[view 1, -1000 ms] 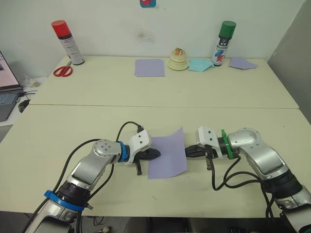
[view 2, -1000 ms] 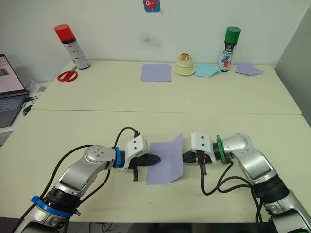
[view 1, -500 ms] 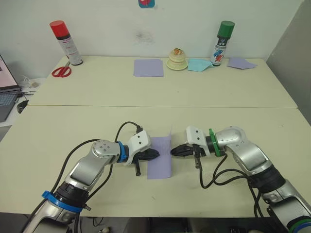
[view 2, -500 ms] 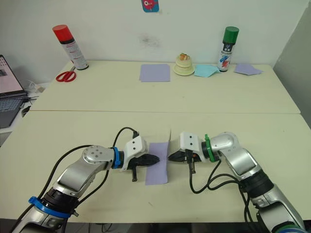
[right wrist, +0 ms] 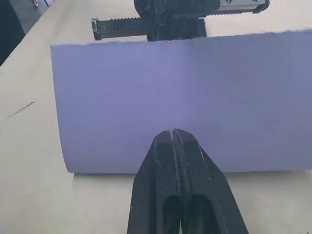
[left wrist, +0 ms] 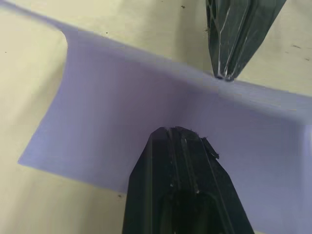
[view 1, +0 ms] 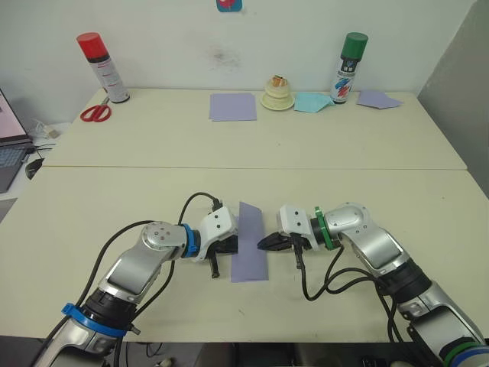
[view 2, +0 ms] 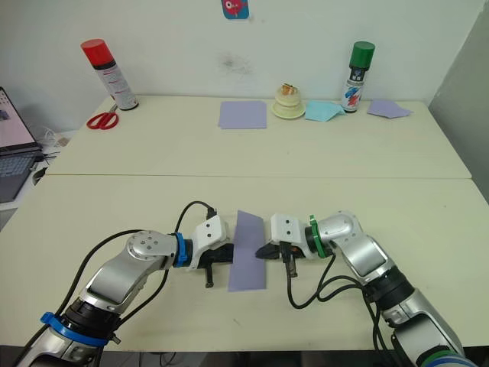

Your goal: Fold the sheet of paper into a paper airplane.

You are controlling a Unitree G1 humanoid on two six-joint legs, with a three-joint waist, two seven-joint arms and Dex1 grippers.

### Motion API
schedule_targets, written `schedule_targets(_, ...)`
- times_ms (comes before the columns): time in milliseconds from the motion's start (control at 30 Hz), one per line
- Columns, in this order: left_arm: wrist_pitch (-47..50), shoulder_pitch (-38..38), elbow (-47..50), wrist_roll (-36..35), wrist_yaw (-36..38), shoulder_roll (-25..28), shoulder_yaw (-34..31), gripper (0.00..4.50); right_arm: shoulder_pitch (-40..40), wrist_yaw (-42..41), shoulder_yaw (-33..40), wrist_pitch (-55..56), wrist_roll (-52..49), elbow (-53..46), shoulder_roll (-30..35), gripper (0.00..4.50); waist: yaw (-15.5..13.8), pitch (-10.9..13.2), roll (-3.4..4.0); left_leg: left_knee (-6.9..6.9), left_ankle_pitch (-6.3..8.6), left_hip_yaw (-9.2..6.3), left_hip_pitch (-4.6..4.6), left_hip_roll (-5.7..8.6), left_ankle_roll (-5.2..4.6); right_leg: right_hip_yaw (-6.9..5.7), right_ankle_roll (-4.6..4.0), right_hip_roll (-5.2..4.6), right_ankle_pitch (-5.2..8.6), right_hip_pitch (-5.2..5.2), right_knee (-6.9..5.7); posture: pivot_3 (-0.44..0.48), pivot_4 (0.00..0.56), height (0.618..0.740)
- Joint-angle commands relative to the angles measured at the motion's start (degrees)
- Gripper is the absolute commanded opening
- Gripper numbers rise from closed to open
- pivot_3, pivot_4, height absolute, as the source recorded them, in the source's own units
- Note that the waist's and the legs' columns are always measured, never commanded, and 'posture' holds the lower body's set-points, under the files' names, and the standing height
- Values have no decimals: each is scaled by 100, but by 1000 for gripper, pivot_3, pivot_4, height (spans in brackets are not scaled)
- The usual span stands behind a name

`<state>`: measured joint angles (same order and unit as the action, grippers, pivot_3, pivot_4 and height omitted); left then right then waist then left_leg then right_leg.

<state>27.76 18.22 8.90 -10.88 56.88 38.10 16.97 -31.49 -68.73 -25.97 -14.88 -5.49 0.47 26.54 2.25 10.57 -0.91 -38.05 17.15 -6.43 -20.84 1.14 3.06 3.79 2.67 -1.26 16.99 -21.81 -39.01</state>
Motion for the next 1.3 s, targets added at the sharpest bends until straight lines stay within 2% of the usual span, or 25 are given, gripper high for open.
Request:
schedule_targets(33, 248, -201, -169, 168, 8, 138, 134, 0, -64, -15, -47, 144, 65, 20, -53, 37, 1, 0, 0, 0, 0, 0, 0, 0, 0, 0, 0, 0, 0, 0, 0, 0, 150, 740)
schedule_targets(667, 610, -625, 396, -277, 30, 594, -529, 0, 17, 23, -225, 373, 459, 338, -189, 37, 67, 0, 0, 4, 0, 0, 0, -3, 0, 1, 0, 1, 0, -5, -1, 0, 150, 740)
schedule_targets(767, 601, -689, 410, -342, 57, 842, -824, 0, 31, 23, -253, 424, 494, 364, -169, 37, 71, 0, 0, 6, 0, -1, -1, -4, 0, 1, 0, 1, 0, -6, -1, 0, 150, 740)
schedule_targets(967, 585, -563, 329, -513, 53, 1008, -1209, 0, 51, 7, -273, 494, 531, 400, -154, 37, 72, 1, 0, 7, 0, 0, -4, -3, 0, 1, 0, 1, 0, -13, -2, 0, 150, 740)
schedule_targets(1133, 743, -435, 480, -930, 284, 962, -1417, 0, 47, -3, -300, 560, 564, 460, -167, 37, 67, 1, -1, 7, 0, 1, -11, 0, 0, 1, 0, 0, 0, -19, -2, 0, 150, 740)
schedule_targets(1300, 891, -85, 635, -1166, 75, 544, -1335, 0, 42, -32, -307, 611, 608, 504, -160, 37, 65, 1, -2, 5, 0, 0, -12, 1, 0, 1, 0, -1, 0, -18, -2, 0, 150, 740)
